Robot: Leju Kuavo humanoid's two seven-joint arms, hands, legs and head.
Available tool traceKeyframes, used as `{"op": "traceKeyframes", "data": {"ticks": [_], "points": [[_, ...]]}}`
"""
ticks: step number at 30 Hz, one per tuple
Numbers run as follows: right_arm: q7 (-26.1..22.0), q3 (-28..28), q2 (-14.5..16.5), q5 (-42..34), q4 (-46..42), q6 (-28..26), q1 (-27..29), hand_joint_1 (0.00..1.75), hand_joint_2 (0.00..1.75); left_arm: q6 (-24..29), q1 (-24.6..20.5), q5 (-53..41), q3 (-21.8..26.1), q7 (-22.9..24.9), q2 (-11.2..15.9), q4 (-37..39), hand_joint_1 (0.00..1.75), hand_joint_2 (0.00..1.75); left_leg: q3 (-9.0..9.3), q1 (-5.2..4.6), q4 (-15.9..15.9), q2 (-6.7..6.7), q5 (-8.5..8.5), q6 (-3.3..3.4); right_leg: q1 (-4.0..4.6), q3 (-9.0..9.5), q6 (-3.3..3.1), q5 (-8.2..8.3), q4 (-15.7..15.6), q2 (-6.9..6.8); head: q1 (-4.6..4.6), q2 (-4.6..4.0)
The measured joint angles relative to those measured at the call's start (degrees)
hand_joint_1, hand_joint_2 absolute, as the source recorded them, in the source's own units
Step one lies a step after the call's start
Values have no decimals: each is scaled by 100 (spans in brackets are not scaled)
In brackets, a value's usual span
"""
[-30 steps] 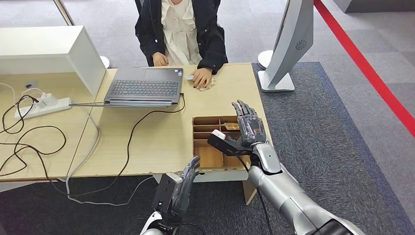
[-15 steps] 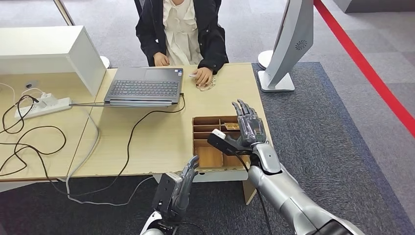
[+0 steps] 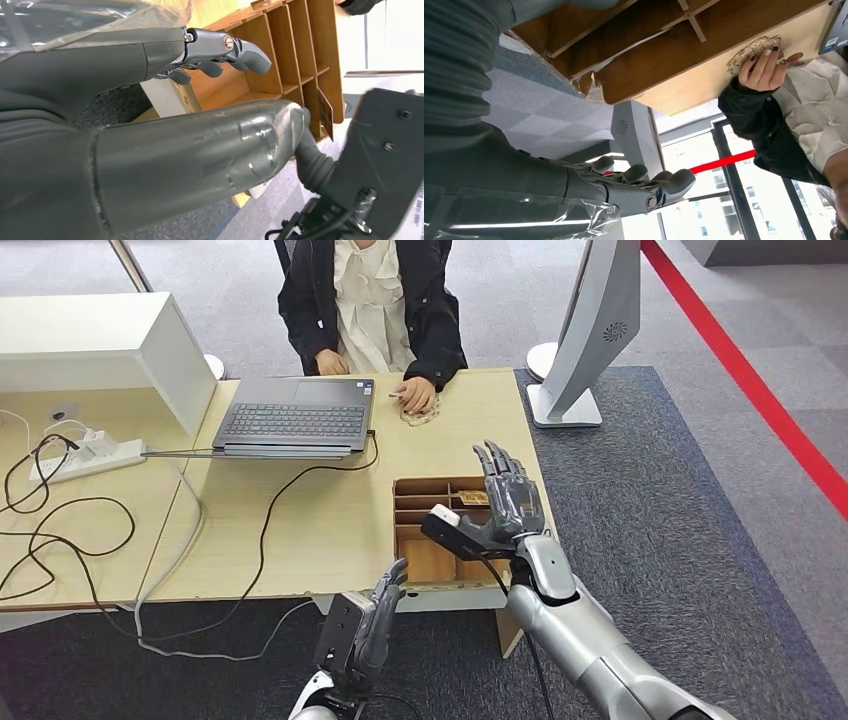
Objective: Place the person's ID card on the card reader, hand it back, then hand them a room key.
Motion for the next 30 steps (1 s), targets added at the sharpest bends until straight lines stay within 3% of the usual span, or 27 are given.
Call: {"op": "traceKeyframes", "data": {"ticks": [12,30], "points": [[58,-131,-176,54,-701,203,286,0,175,-65,-67,-40,-88,66,-20,38,0,0,-1,0,1,1,0,0,0,0,0,0,0,1,0,0],[53,-221,-295,78,-782,299,320,0,175,-178,-104,-78,-149,117,-20,39,0,0,-1,0,1,1,0,0,0,0,0,0,0,1,0,0]]}}
